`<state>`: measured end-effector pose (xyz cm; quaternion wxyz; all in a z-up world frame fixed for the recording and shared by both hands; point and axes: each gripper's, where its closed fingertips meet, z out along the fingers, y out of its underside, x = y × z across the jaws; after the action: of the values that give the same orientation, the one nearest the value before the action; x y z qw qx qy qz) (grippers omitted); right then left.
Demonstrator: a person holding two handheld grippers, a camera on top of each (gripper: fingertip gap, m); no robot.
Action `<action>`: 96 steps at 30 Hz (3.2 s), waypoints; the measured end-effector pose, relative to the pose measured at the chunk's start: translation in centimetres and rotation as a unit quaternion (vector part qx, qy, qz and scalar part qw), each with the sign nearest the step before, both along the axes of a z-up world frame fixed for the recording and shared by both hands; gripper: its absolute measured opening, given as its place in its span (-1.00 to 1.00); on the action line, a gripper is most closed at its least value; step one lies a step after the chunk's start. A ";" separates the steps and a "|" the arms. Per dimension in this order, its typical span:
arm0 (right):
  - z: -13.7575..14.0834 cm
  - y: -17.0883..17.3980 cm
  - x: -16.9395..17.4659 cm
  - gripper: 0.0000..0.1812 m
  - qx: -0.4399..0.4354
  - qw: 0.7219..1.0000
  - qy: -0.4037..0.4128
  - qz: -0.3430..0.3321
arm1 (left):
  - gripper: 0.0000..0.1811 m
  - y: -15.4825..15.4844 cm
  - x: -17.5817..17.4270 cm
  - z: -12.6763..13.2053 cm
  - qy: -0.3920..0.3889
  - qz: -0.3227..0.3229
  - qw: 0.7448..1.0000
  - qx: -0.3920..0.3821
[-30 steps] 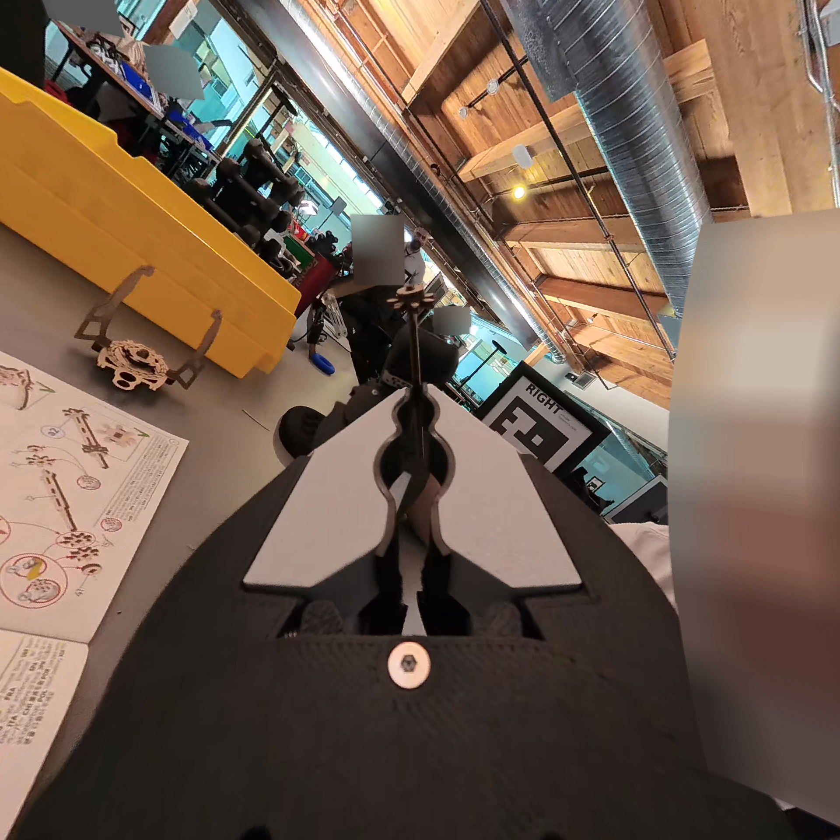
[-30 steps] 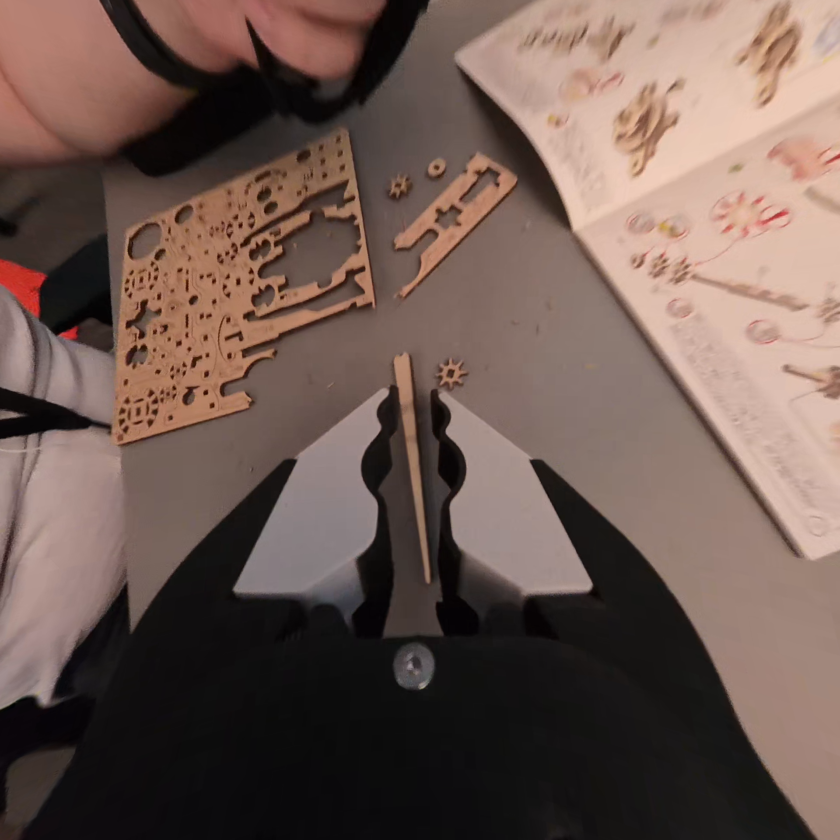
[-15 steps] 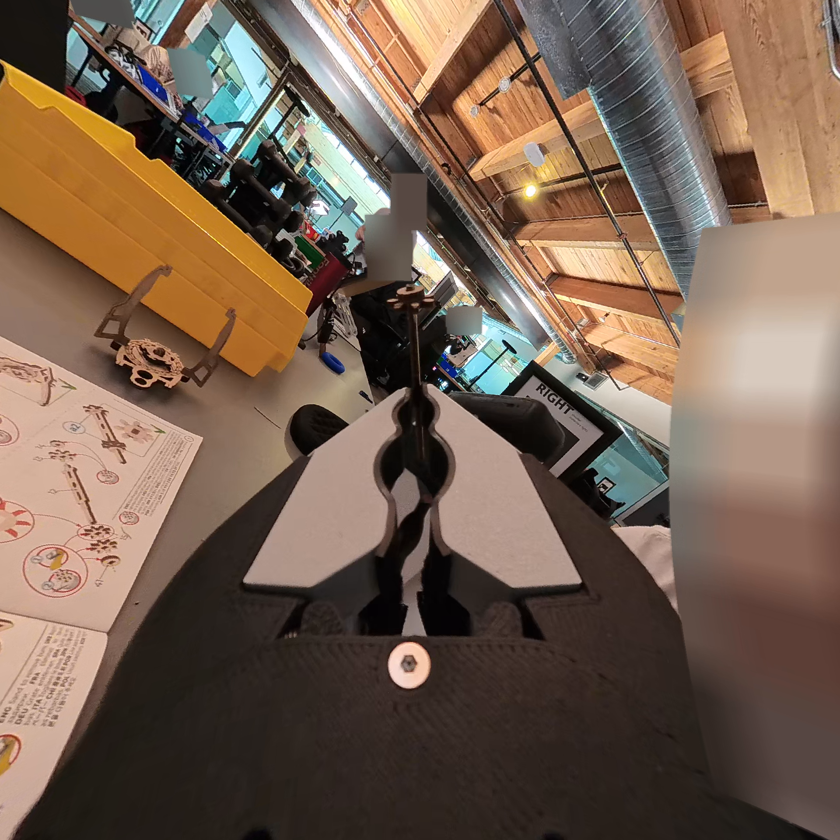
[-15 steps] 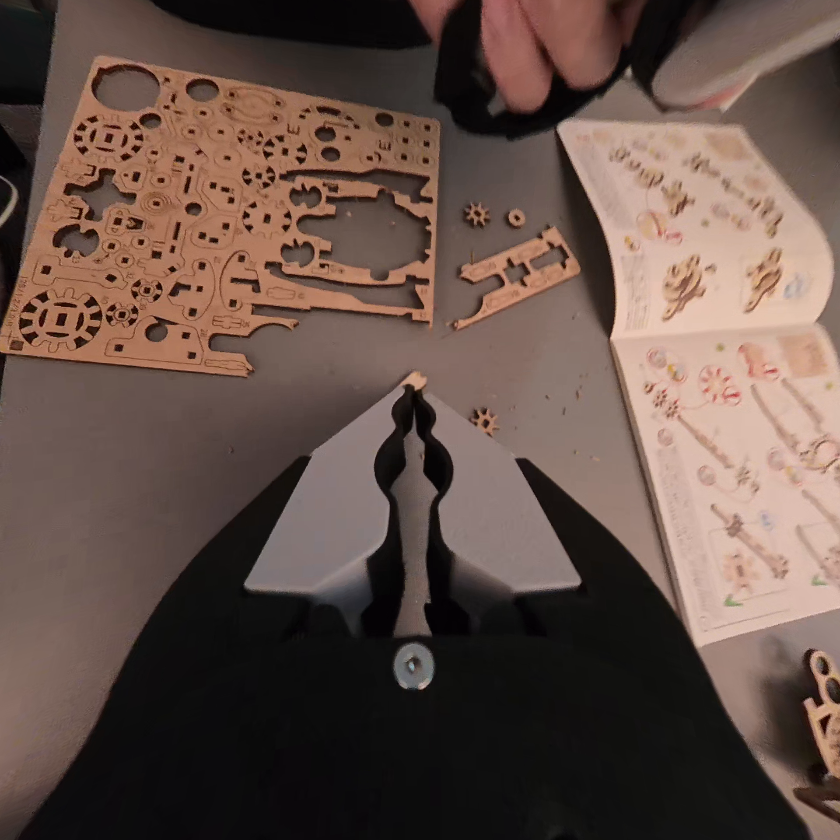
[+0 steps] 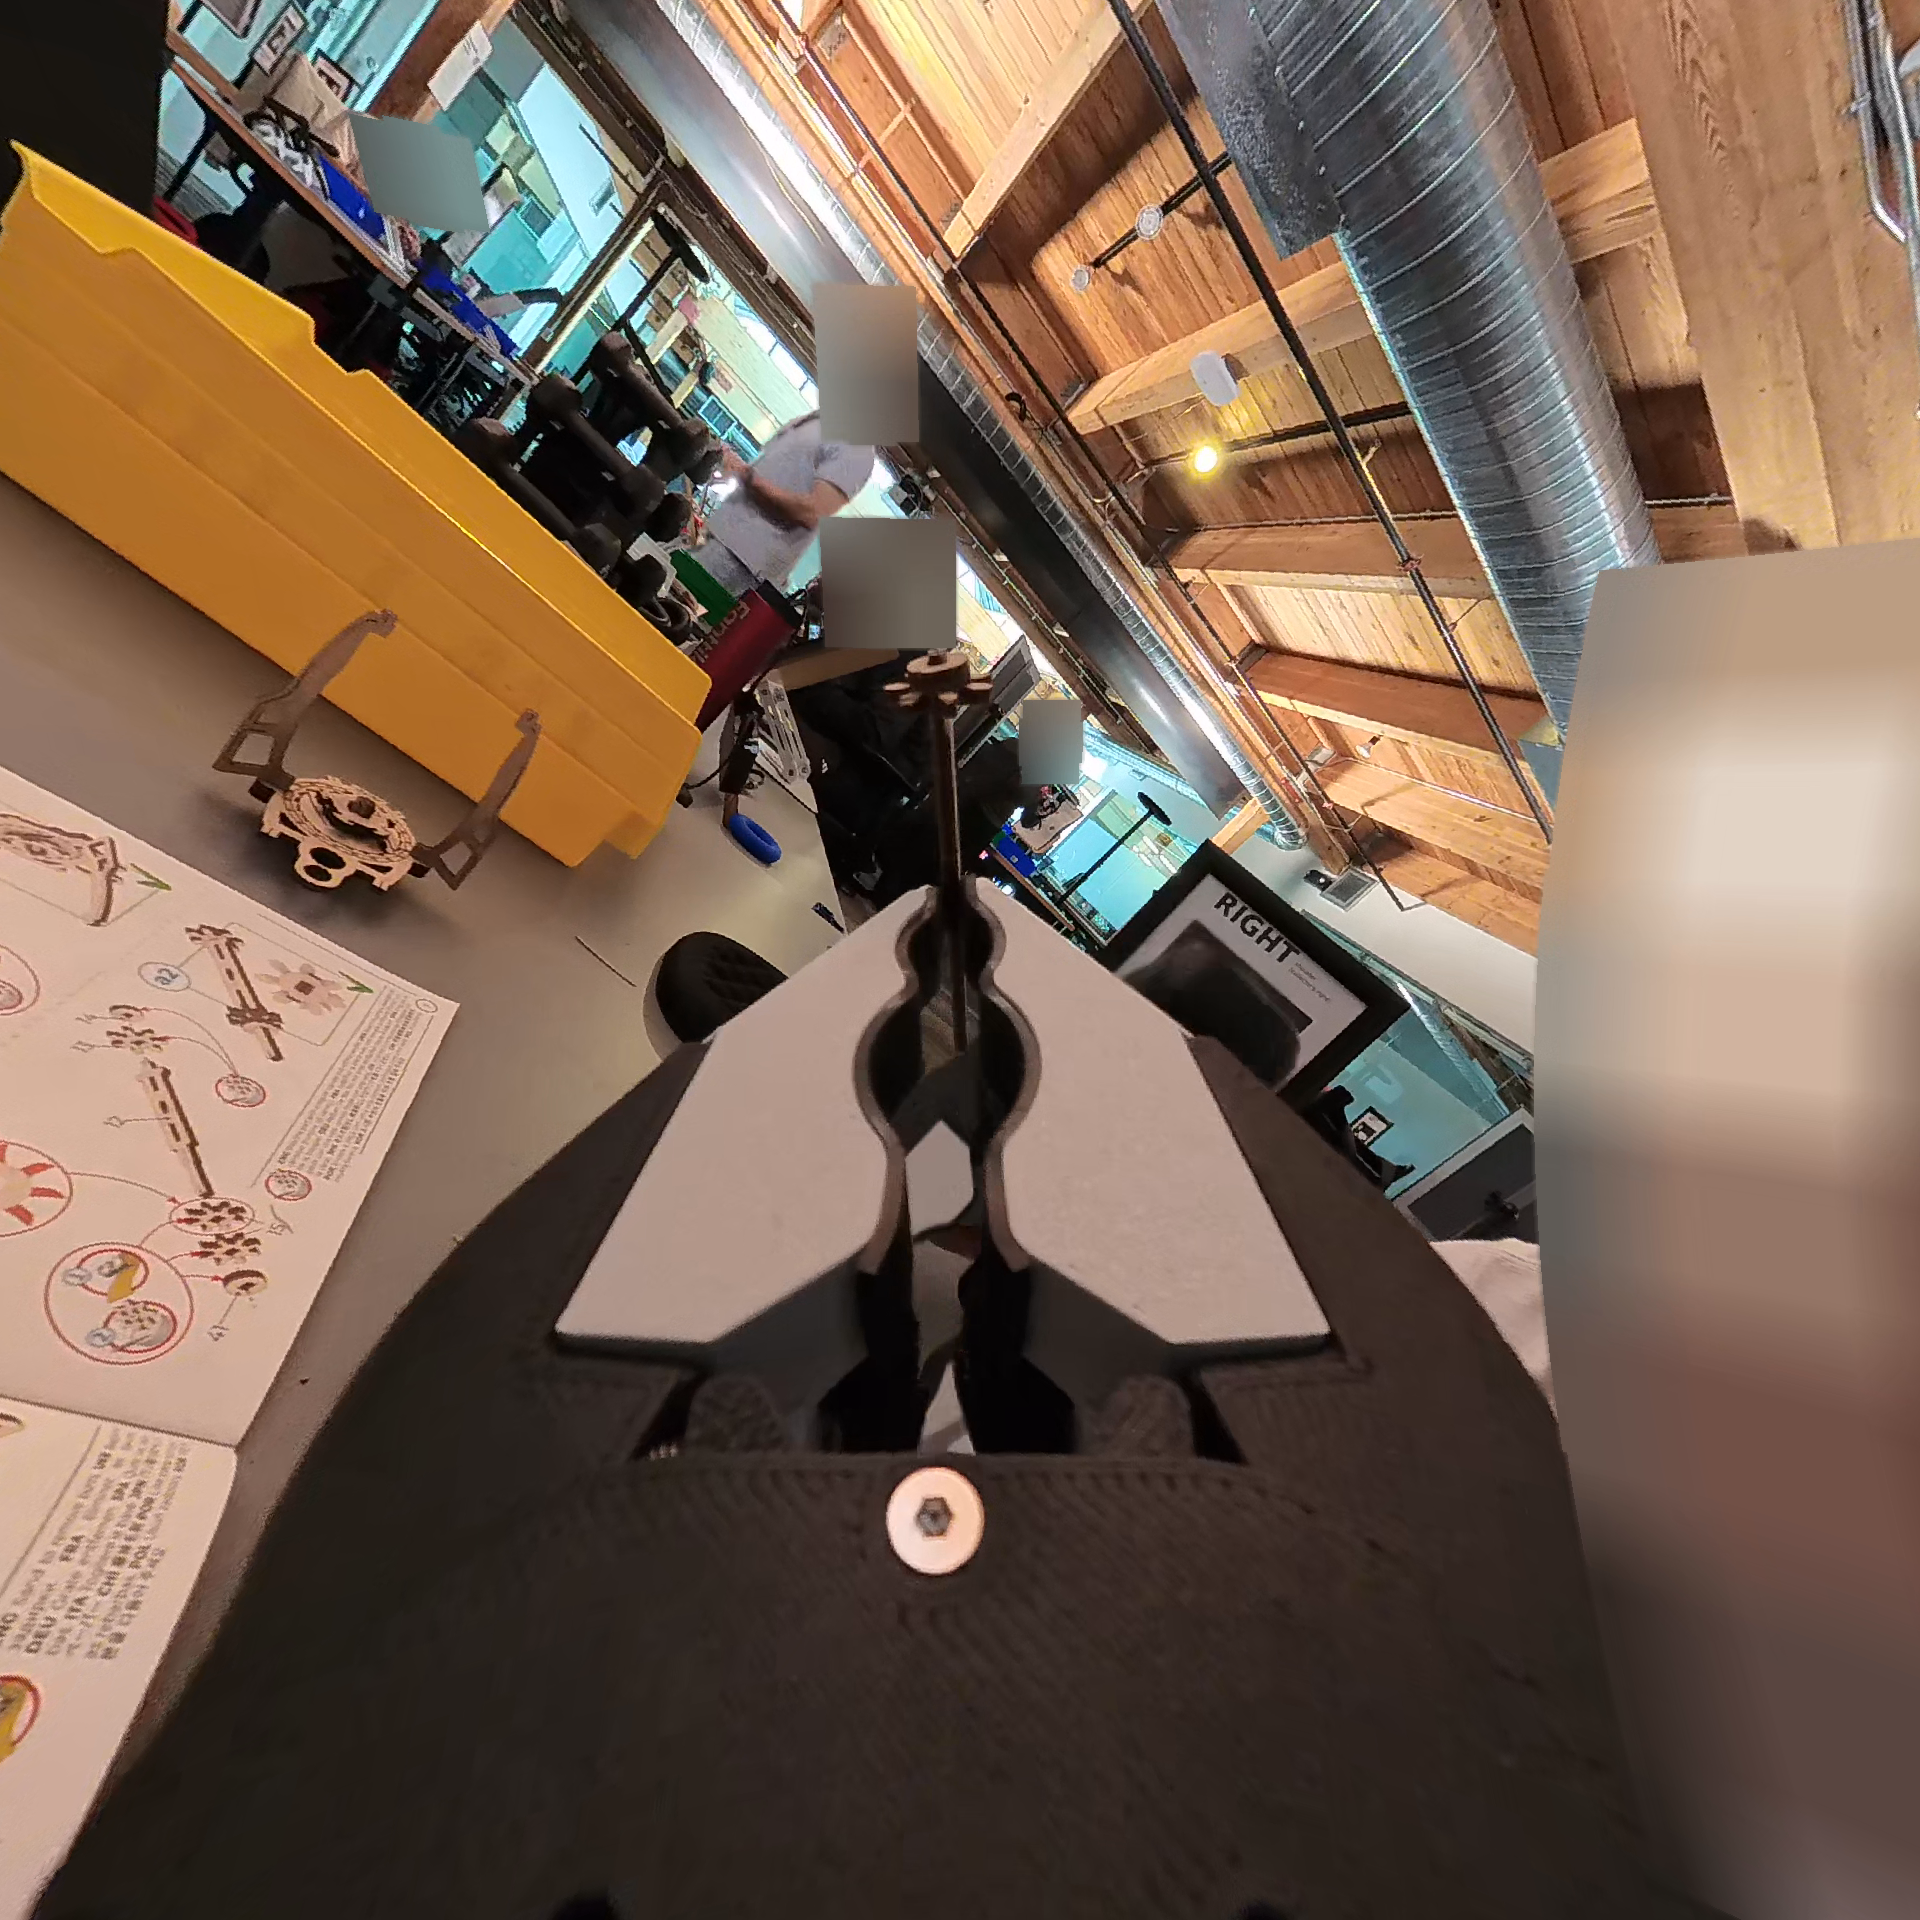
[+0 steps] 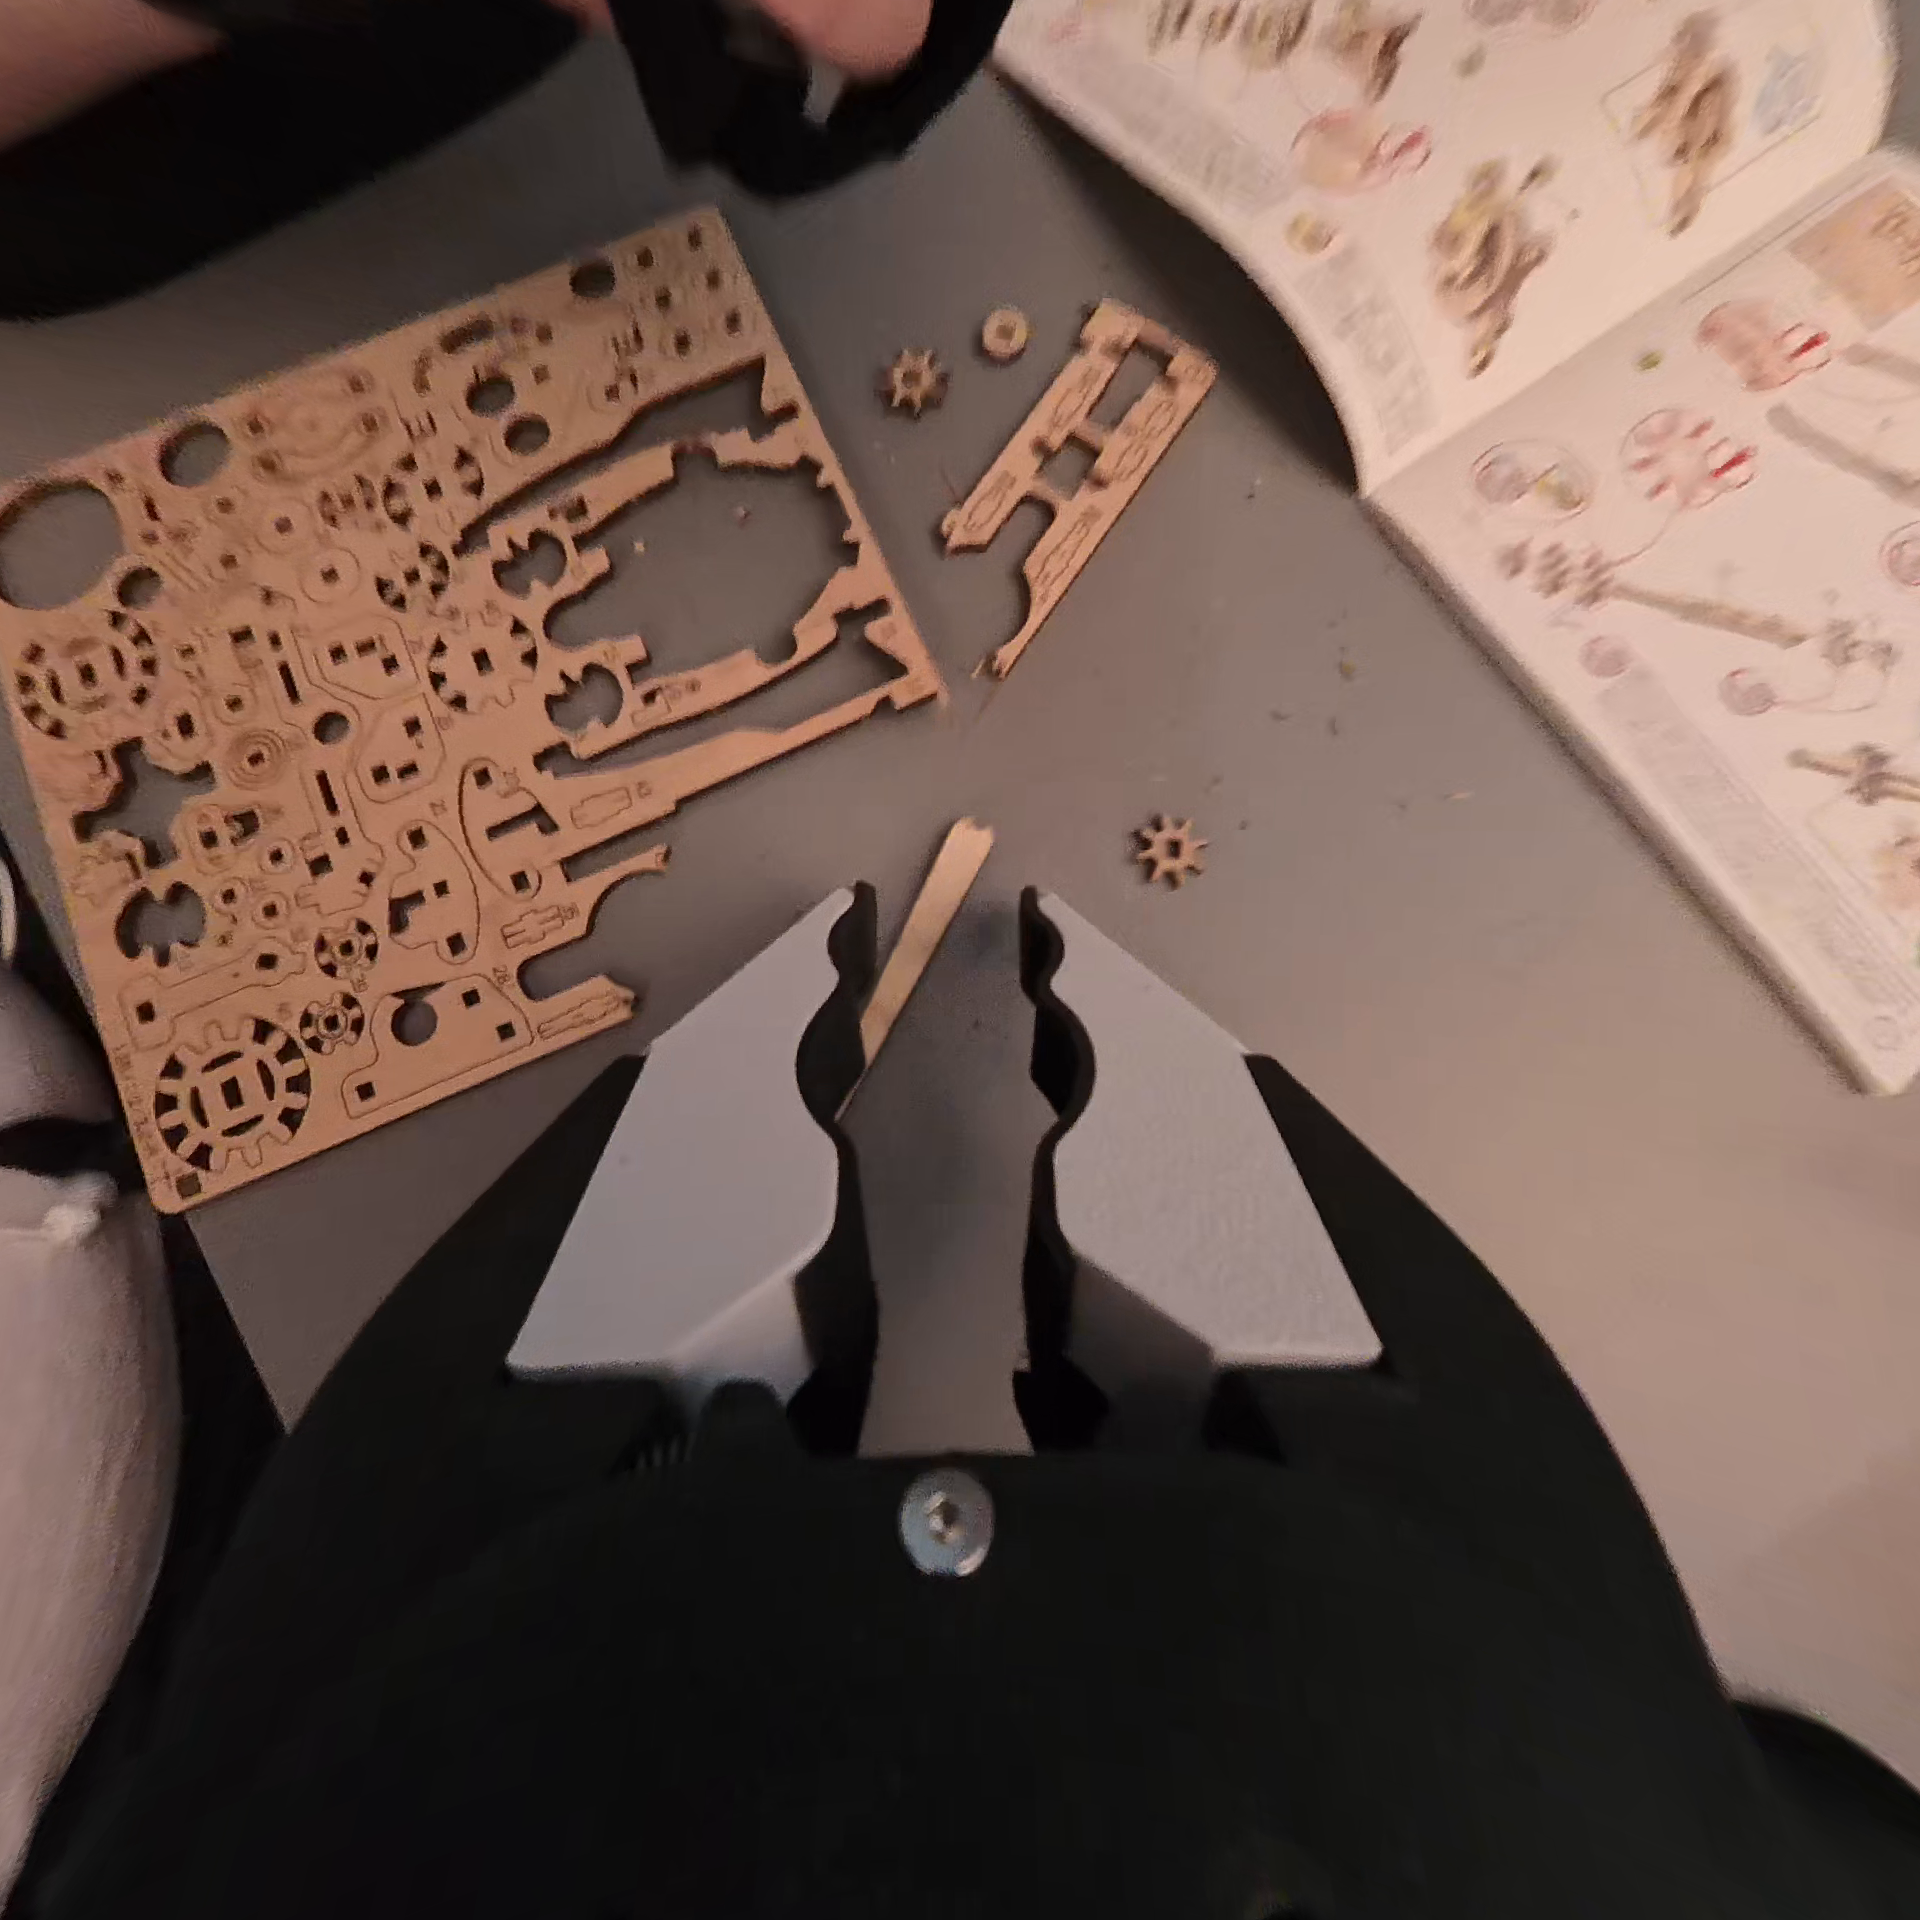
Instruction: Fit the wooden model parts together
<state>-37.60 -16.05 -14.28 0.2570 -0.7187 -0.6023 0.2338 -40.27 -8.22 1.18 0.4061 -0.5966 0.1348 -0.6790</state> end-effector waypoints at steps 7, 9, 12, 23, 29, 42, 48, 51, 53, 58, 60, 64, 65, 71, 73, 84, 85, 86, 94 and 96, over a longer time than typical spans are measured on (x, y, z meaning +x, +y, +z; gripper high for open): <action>0.8 -0.5 -0.5 -0.94 0.049 0.998 0.033 0.023 | -1.00 0.3 0.0 -0.8 0.012 0.002 1.000 -0.019; 2.6 -0.9 -0.8 -0.94 -0.031 0.993 0.114 0.023 | -1.00 0.1 0.4 -1.1 0.008 -0.009 0.999 -0.030; 5.0 -0.2 -0.3 -0.94 -0.102 0.973 0.205 0.031 | -1.00 -0.3 0.8 -1.0 -0.006 -0.027 0.999 -0.042; 10.3 3.5 1.7 -0.94 -0.155 0.933 0.324 0.037 | -1.00 -1.4 2.1 -1.7 0.041 -0.059 0.997 -0.013; 10.0 4.4 1.5 -0.94 -0.224 0.933 0.280 0.037 | -1.00 -1.6 2.7 -3.4 0.109 -0.061 0.992 0.003; 8.8 4.9 0.4 -0.95 -0.242 0.927 0.285 0.044 | -1.00 -0.8 2.5 -4.3 0.121 -0.039 0.992 -0.009; 9.0 5.1 0.5 -0.95 -0.244 0.921 0.301 0.041 | -1.00 -0.8 2.5 -4.4 0.120 -0.037 0.992 -0.012; 8.8 4.8 0.2 -0.95 -0.247 0.919 0.304 0.047 | -1.00 -0.7 2.4 -4.4 0.117 -0.034 0.993 -0.013; 9.0 4.8 0.2 -0.95 -0.255 0.913 0.316 0.049 | -1.00 -0.6 2.3 -4.2 0.110 -0.033 0.993 -0.013; 9.1 5.1 0.4 -0.95 -0.276 0.899 0.339 0.044 | -1.00 -0.3 1.9 -4.2 0.106 -0.026 0.994 -0.019; 7.3 5.2 0.4 -0.95 -0.262 0.921 0.287 0.029 | -1.00 0.0 1.5 -4.5 0.118 -0.017 0.993 -0.020; 4.6 3.6 0.1 -0.95 -0.244 0.952 0.182 0.031 | -1.00 0.4 1.0 -4.5 0.109 -0.013 0.994 -0.030; 4.5 3.1 -0.2 -0.95 -0.264 0.948 0.175 0.035 | -1.00 0.5 0.9 -4.4 0.104 -0.012 0.994 -0.033; 0.6 4.5 -0.5 -0.95 -0.183 0.979 0.087 0.014 | -1.00 0.5 0.8 -4.2 0.098 -0.013 0.995 -0.033; 0.6 4.8 -0.5 -0.95 -0.139 0.987 0.081 0.018 | -1.00 0.5 0.8 -4.2 0.097 -0.013 0.995 -0.033; 1.0 6.6 0.1 -0.93 -0.103 0.994 0.045 -0.001 | -1.00 0.6 0.7 -4.0 0.086 -0.012 0.996 -0.038; 0.8 7.2 0.4 -0.93 -0.113 0.993 0.039 -0.013 | -1.00 0.6 0.6 -3.9 0.085 -0.012 0.996 -0.038; 0.8 7.3 0.5 -0.91 -0.131 0.991 0.039 -0.013 | -1.00 0.6 0.6 -3.9 0.084 -0.012 0.996 -0.038; -0.3 6.0 0.8 -0.90 0.056 0.998 -0.016 0.014 | -1.00 0.8 0.3 -3.7 0.078 -0.008 0.996 -0.039; -0.5 6.4 0.7 -0.92 0.085 0.996 -0.020 0.000 | -1.00 0.8 0.3 -3.7 0.079 -0.009 0.996 -0.039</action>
<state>-36.95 -9.61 -14.82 0.3049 -0.6990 -0.6249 0.1673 -39.97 -7.42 -2.53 0.3647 -0.6624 0.1446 -0.6382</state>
